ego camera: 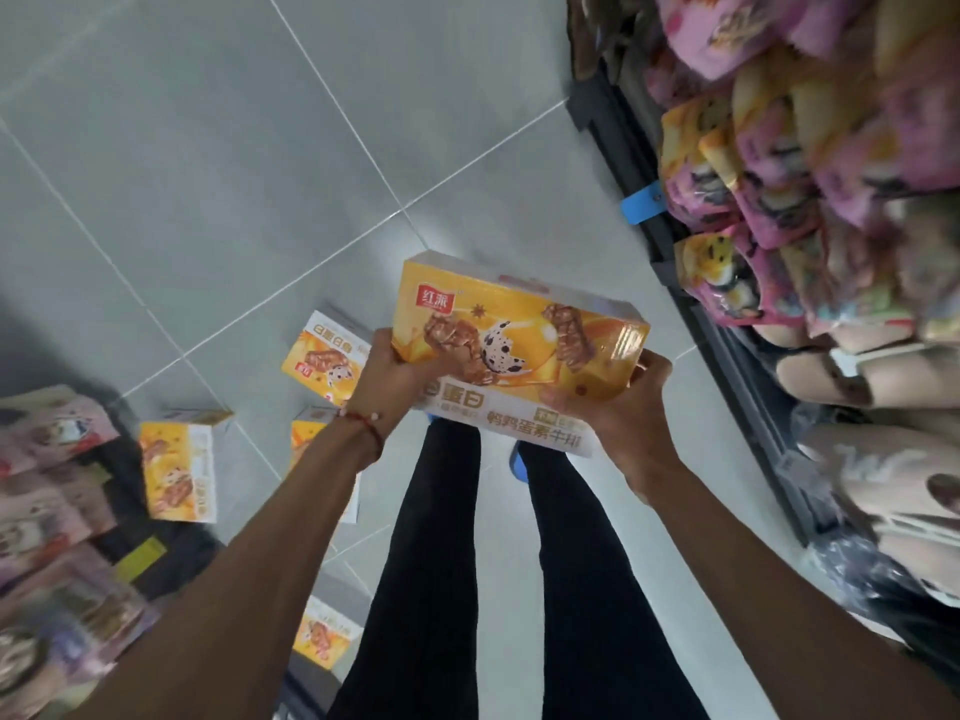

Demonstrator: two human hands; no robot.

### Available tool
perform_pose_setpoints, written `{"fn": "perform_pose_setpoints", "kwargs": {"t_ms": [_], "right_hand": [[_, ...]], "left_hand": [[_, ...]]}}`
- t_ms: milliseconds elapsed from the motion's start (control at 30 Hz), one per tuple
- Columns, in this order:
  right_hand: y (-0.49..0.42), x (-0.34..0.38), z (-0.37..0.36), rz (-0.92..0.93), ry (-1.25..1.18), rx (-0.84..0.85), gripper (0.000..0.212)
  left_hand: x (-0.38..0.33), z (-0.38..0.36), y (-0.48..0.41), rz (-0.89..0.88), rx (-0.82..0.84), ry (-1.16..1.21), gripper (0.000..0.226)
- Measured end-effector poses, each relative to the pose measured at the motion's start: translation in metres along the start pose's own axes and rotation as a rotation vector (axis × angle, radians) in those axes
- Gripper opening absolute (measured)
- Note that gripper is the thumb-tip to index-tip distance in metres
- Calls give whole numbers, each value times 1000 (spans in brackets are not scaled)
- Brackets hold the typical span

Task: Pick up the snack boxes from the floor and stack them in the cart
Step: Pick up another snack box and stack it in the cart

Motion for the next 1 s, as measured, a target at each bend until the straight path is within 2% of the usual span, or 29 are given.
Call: {"fn": "perform_pose_setpoints", "kwargs": {"t_ms": [100,200,367,500,633,767,867,1000], "right_hand": [[36,18,16,52,-38,67,106],[66,30,34,109,-20,151,109],[117,53,70,164,-105,205,108],[152,71,96,189,-162,240,101],[187,92,121,174,-268,289,81],[221,113,142,209,-343,282,69],[238,109,154,147,-458,244,80],[260,99,163,90,-606,145,76]], "left_hand": [[-14,20,47,25,-70,47,92],[-31,35,90,11,-107,85,84],[-58,48,155,-28,-107,95,85],[-75,55,202,-80,-114,103,81],[-95,60,246,-157,-77,116,80],[-109,67,282,-248,-53,95,77],[-115,68,304,-289,-38,110,73],[-126,66,317,-295,35,159,75]]}}
Point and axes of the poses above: each hand's wrist, its own y-axis away from the middle knuckle, its own z-axis out of the back of the hand, x = y × z, the point moved 5 cm from there along -y, towards the middle knuckle, and after that the axes turned 13 degrees about -x, right-handed, at the moved point
